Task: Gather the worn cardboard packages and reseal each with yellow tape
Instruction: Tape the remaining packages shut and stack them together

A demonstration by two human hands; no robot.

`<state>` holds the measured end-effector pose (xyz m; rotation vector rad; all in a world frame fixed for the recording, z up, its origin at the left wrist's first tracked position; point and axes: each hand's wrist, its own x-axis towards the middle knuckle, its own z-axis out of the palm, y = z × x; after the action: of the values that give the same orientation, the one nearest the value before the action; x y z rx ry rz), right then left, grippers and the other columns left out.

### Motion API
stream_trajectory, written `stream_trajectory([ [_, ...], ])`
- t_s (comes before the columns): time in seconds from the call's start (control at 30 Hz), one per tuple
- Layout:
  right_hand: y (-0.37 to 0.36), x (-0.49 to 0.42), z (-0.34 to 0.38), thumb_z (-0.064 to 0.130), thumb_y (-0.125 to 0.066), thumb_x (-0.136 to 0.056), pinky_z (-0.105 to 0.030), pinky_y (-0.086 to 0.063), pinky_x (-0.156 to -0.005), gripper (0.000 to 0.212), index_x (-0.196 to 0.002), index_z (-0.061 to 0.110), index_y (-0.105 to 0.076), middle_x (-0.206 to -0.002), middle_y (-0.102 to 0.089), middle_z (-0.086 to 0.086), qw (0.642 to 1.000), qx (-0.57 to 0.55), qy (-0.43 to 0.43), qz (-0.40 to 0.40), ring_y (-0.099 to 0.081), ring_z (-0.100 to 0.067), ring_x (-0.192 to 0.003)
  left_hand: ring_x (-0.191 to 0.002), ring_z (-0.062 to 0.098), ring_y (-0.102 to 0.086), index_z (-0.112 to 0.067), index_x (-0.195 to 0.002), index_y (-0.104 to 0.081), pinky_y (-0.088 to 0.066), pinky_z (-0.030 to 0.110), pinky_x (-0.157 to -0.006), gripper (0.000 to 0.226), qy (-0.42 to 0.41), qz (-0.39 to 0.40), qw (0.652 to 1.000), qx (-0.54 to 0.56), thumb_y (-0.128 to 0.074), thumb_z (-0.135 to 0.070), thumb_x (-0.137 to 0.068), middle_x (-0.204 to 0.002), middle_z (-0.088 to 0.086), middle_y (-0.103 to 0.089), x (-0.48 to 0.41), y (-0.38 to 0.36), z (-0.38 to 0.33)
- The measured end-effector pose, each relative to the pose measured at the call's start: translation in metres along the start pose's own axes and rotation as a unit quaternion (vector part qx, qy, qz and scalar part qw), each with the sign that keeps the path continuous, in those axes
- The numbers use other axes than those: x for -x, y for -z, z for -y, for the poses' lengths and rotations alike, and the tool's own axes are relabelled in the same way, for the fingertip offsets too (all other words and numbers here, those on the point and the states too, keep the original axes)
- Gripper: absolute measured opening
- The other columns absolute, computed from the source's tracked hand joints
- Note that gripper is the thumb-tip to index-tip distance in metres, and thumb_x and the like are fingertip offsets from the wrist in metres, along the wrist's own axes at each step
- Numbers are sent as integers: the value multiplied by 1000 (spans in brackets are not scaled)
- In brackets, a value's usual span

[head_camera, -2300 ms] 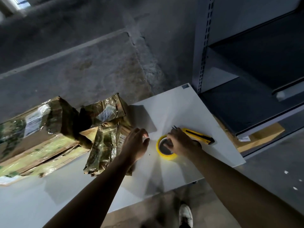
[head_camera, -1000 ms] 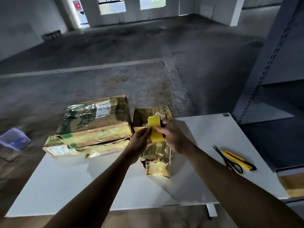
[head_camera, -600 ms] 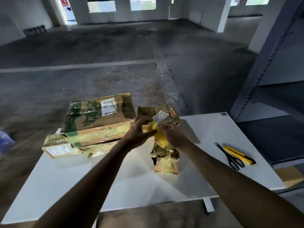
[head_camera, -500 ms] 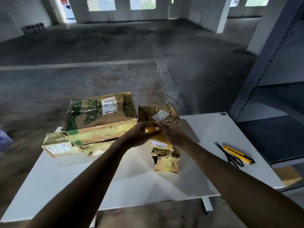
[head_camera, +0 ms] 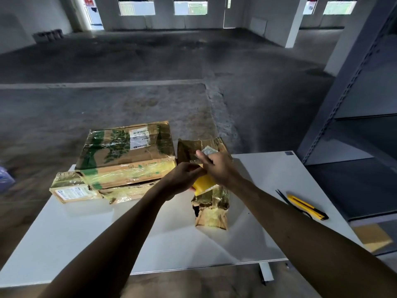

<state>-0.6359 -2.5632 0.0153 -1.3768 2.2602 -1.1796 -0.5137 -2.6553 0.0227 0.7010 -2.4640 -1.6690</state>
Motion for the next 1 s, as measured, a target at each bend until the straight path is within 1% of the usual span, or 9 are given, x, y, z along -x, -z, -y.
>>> stream_trajectory([
  [0.2,8,-4,-5,44,-42,-104,-40,-45,-63,61,-71,-4,-62,-62,-58,-10,1000,16,3,0,-59,-26,-63,-101,30,-63,-9,-114,-68,-59,37,-79,28,10,-5,999,31,-46,-23,-104,-114,12,-68,-2,-7,1],
  [0.37,7,-5,-10,45,-41,-104,-40,-46,-65,64,-75,-6,-64,-61,-55,-8,999,37,1,5,-60,-29,-66,-106,24,-60,-10,-118,-65,-57,33,-74,28,36,-7,998,56,-42,-21,-105,-117,8,-65,-3,-13,-1],
  [0.5,7,-9,-13,46,-44,-102,-42,-48,-61,64,-75,-7,-66,-65,-63,-16,999,30,2,-27,-61,-29,-62,-81,22,-62,-9,-102,-69,-52,38,-69,28,29,-55,998,-21,-42,-2,-97,-98,17,-67,-2,-19,2],
  [0.57,8,-9,-13,43,-45,-103,-41,-44,-58,63,-72,-9,-64,-65,-61,-20,999,32,5,-26,-58,-30,-60,-90,27,-64,-6,-106,-68,-55,32,-70,28,35,-30,999,23,-42,0,-98,-106,21,-67,-1,-14,3],
  [0.67,9,-9,-20,42,-41,-104,-46,-51,-68,56,-80,-4,-61,-74,-60,-18,999,2,7,-50,-59,-32,-72,-105,22,-63,-15,-111,-65,-56,27,-72,15,31,10,995,99,-54,-14,-101,-116,9,-65,2,-5,-1],
  [0.77,4,-7,-27,37,-51,-101,-43,-50,-77,31,-96,6,-54,-94,-49,-4,992,1,16,-125,-52,-26,-92,-99,20,-63,-23,-123,-57,-55,25,-62,25,-6,-75,993,88,-58,-18,-99,-116,10,-63,-1,-3,2],
  [0.83,2,-5,-28,38,-58,-97,-38,-50,-74,30,-99,9,-52,-100,-49,-4,987,-21,11,-157,-52,-26,-94,-97,22,-64,-25,-129,-57,-55,25,-59,30,-33,-122,987,96,-57,-19,-100,-114,10,-63,-2,-3,4],
  [0.93,5,4,-22,46,-57,-97,-29,-51,-69,36,-99,9,-53,-91,-60,-6,990,-115,-43,-70,-59,-18,-81,-93,17,-67,-35,-116,-63,-58,27,-63,23,-64,-182,975,109,-55,-20,-101,-109,2,-65,-2,-2,1],
  [1.0,3,10,-18,51,-57,-95,-33,-54,-78,39,-104,13,-60,-92,-66,0,987,-146,-56,26,-63,-14,-85,-86,10,-69,-39,-109,-62,-60,29,-65,25,-82,-207,968,118,-55,-16,-101,-101,-8,-67,-2,-2,-4],
])
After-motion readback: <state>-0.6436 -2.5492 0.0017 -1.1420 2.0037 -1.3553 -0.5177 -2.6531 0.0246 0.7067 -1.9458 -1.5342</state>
